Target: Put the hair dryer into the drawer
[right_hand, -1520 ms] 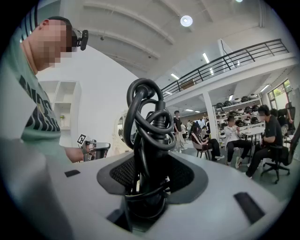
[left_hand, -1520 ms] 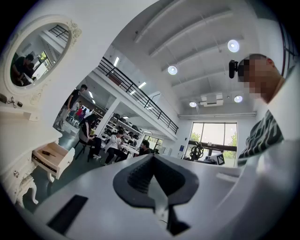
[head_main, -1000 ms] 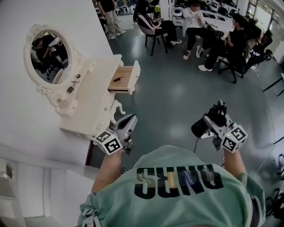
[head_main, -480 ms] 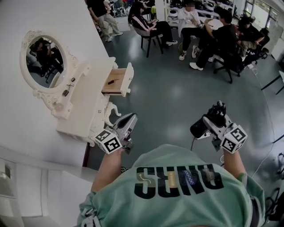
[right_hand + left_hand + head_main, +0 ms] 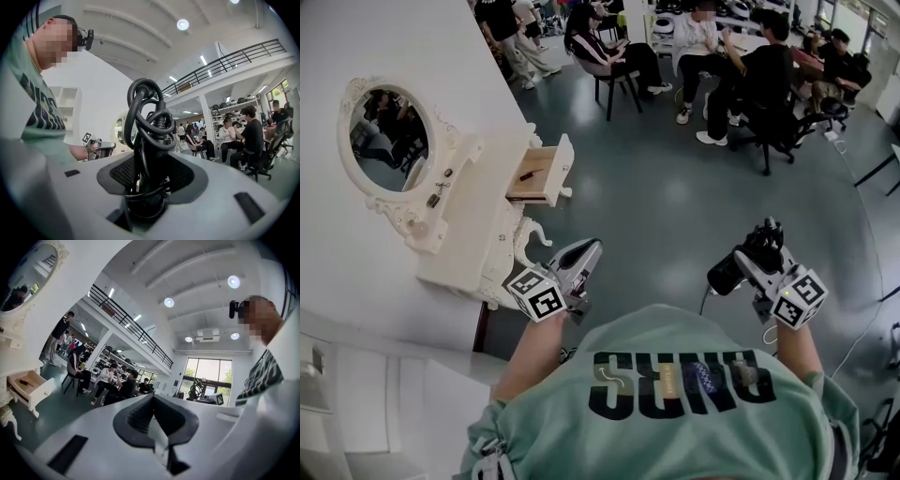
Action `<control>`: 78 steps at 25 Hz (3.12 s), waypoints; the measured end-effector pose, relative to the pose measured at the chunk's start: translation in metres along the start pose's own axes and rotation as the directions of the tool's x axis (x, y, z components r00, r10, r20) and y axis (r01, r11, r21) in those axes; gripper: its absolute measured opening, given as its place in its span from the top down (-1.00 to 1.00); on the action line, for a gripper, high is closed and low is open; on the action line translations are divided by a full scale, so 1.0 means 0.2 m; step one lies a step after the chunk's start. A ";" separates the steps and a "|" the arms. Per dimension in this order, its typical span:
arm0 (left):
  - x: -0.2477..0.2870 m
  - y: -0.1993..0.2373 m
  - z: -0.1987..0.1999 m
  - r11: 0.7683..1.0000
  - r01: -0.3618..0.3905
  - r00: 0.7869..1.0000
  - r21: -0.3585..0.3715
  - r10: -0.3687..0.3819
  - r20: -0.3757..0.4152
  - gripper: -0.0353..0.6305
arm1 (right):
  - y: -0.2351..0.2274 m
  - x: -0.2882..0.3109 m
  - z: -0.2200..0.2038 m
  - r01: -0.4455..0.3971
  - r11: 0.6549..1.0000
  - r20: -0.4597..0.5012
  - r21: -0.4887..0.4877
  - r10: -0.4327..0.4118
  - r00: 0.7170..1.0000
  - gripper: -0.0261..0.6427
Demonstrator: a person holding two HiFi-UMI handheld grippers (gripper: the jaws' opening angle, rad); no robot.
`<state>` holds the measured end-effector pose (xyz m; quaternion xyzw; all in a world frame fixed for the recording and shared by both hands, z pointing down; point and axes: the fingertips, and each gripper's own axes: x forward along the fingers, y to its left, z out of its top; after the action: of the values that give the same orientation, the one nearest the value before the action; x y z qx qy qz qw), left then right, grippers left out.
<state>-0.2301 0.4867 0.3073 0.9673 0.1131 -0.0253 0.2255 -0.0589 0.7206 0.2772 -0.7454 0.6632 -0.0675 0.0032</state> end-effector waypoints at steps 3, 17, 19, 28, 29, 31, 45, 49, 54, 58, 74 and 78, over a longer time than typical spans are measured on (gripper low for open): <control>0.05 0.02 0.00 1.000 0.005 1.000 -0.003 -0.005 -0.008 0.87 | -0.05 0.01 -0.02 0.008 1.000 -0.003 0.009 -0.008 1.000 0.37; 0.11 1.04 0.24 0.995 0.075 0.997 -0.065 -0.074 0.017 0.87 | -0.21 0.99 0.01 0.088 0.996 -0.025 0.010 -0.088 0.996 0.37; 0.13 1.27 0.34 0.992 0.097 0.995 -0.075 -0.097 0.009 0.87 | -0.24 1.23 0.05 0.114 0.993 -0.018 0.016 -0.114 0.993 0.37; 0.19 2.07 0.76 0.986 0.150 0.988 -0.073 -0.152 -0.030 0.87 | -0.29 2.09 0.25 0.155 0.988 -0.011 0.013 -0.155 0.988 0.37; 0.20 2.12 0.77 0.986 0.150 0.988 -0.079 -0.153 -0.030 0.87 | -0.31 2.15 0.25 0.158 0.987 -0.014 0.013 -0.157 0.987 0.37; 0.20 2.22 0.78 0.985 0.150 0.987 -0.088 -0.154 -0.035 0.87 | -0.33 2.25 0.25 0.162 0.987 -0.023 0.015 -0.162 0.987 0.37; 0.38 2.58 0.75 0.983 0.154 0.985 -0.100 -0.161 -0.060 0.87 | -0.57 2.54 0.14 0.180 0.984 -0.032 0.014 -0.180 0.983 0.37; 0.67 2.67 0.71 0.992 0.100 0.990 -0.075 -0.107 -0.090 0.87 | -0.94 2.61 0.11 0.129 0.991 -0.033 0.045 -0.128 0.991 0.37; 1.13 2.67 0.81 0.996 0.012 1.000 -0.084 -0.014 -0.024 0.87 | -1.43 2.62 0.27 0.050 0.999 -0.049 0.001 -0.049 0.998 0.37; 1.49 2.63 0.77 0.996 -0.022 1.000 -0.082 0.021 -0.019 0.87 | -1.80 2.58 0.28 0.007 1.000 -0.055 -0.017 -0.008 0.998 0.37; 1.74 3.00 0.83 0.993 -0.069 0.997 -0.096 0.066 -0.037 0.87 | -2.24 2.88 0.17 0.034 0.998 -0.125 0.048 -0.028 0.992 0.37; 1.70 3.07 0.88 0.993 -0.073 0.997 -0.095 0.073 -0.009 0.87 | -2.23 2.93 0.20 0.044 0.999 -0.143 0.014 -0.042 0.989 0.37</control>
<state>0.2424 -0.0572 0.3804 0.9590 0.0793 -0.0091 0.2718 0.4522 0.1913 0.3356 -0.7528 0.6448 -0.1262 -0.0392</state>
